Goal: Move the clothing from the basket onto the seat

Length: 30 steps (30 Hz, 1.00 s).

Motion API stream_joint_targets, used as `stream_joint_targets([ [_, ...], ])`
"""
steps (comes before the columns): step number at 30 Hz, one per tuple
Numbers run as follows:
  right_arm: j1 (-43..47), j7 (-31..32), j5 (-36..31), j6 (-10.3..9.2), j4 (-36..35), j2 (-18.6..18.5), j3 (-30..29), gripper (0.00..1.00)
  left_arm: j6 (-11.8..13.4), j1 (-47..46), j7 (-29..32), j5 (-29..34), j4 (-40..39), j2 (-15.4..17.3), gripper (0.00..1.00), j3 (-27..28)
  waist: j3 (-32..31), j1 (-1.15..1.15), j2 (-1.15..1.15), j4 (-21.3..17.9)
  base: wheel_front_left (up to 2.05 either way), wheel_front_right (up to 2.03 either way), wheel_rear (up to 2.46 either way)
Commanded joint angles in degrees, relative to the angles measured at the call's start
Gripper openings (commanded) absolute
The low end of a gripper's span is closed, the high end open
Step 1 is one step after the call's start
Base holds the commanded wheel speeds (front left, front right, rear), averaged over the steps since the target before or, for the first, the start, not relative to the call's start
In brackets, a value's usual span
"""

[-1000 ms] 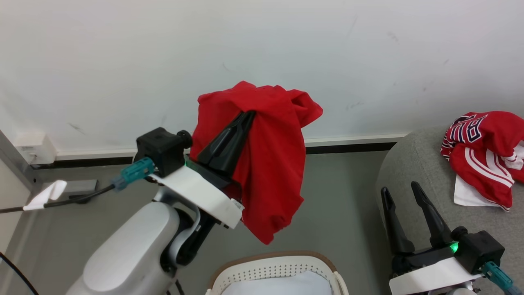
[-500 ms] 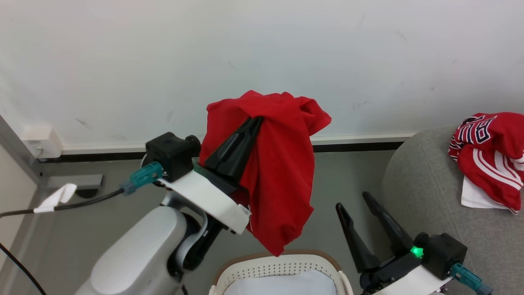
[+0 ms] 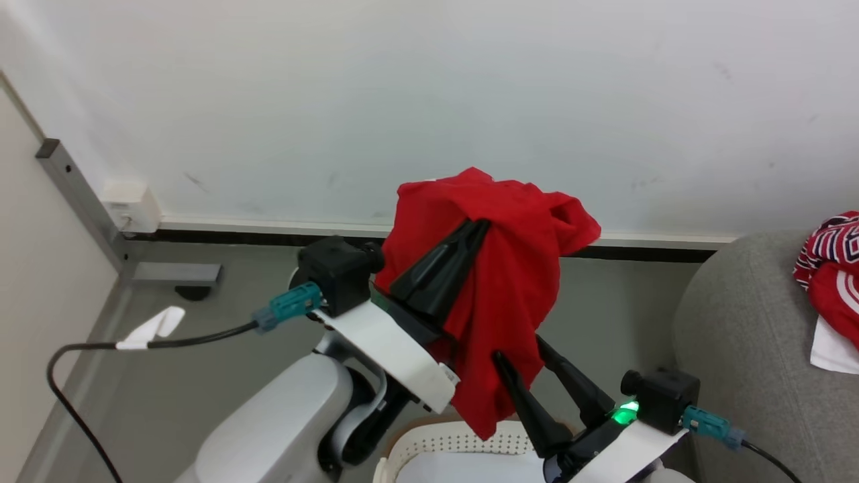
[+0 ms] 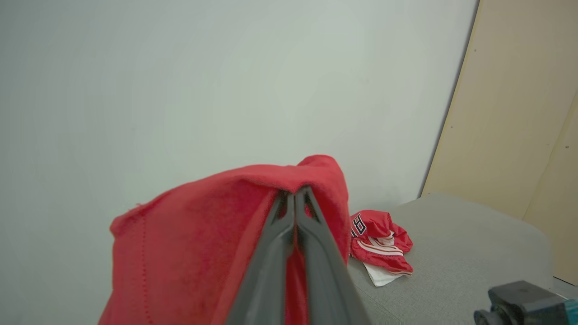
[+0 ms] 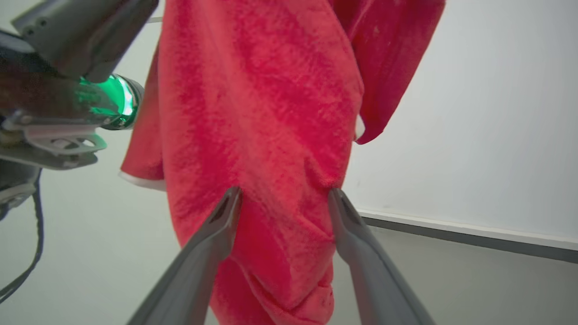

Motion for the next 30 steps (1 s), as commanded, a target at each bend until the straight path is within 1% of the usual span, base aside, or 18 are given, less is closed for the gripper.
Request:
stream_joint_targets([
  [1, -1.28, -0.05, 2.76, -0.13, 0.98, -0.70, 1.51, 1.00, -0.31, 0.54, 0.11, -0.73, -0.18, -0.42, 0.00, -0.30, -0.42, 0.00, 0.00, 1.54, 0.00, 0.00, 0.00],
  [5, -4.06, -0.07, 9.60, -0.13, 1.85, -2.63, 5.40, 1.00, -1.09, 0.66, 0.89, -1.15, -0.37, -1.31, 0.00, -1.75, -0.82, 0.00, 0.00, 3.86, 0.00, 0.00, 0.00],
  [8, -6.47, -0.11, 12.23, -0.13, 3.28, -3.41, 7.97, 1.00, -1.56, 1.13, 1.49, -1.44, -0.44, -1.87, 0.00, -2.80, -1.15, 0.00, 0.00, 5.26, 0.00, 0.00, 0.00],
  [14, -10.98, -0.16, 16.45, -0.13, 7.35, -3.43, 12.80, 1.00, -2.26, 1.72, 2.49, -1.57, -0.31, -3.07, 0.00, -4.92, -1.89, 0.00, 0.00, 7.83, 0.00, 0.00, 0.00],
  [18, -13.59, -0.18, 17.84, -0.13, 8.73, -2.98, 14.85, 1.00, -2.27, 1.83, 2.93, -1.53, -0.27, -3.25, 0.00, -5.59, -2.25, 0.00, 0.00, 9.09, 0.00, 0.00, 0.00],
  [23, -15.09, -0.19, 15.46, -0.13, 9.09, -2.36, 14.62, 1.00, -1.94, 2.09, 3.04, -1.76, -0.47, -3.06, 0.00, -5.65, -2.29, 0.00, 0.00, 10.00, 0.00, 0.00, 0.00],
  [25, -15.31, -0.19, 14.15, -0.13, 8.63, -2.29, 14.00, 0.35, -1.77, 2.27, 2.94, -1.95, -0.35, -2.86, 0.00, -5.48, -2.23, 0.00, 0.00, 10.17, 0.00, 0.00, 0.00],
  [26, -15.29, -0.19, 13.47, -0.13, 8.32, -2.31, 13.41, 0.00, -1.65, 2.31, 2.86, -2.08, -0.23, -2.74, 0.00, -5.38, -2.17, 0.00, 0.00, 10.21, 0.00, 0.00, 0.00],
  [30, -14.05, -0.19, 11.62, -0.13, 7.53, -2.46, 12.51, 0.00, -1.49, 2.51, 2.52, -2.27, 0.37, -2.23, 0.00, -4.95, -1.96, 0.00, 0.00, 10.06, 0.00, 0.00, 0.00],
])
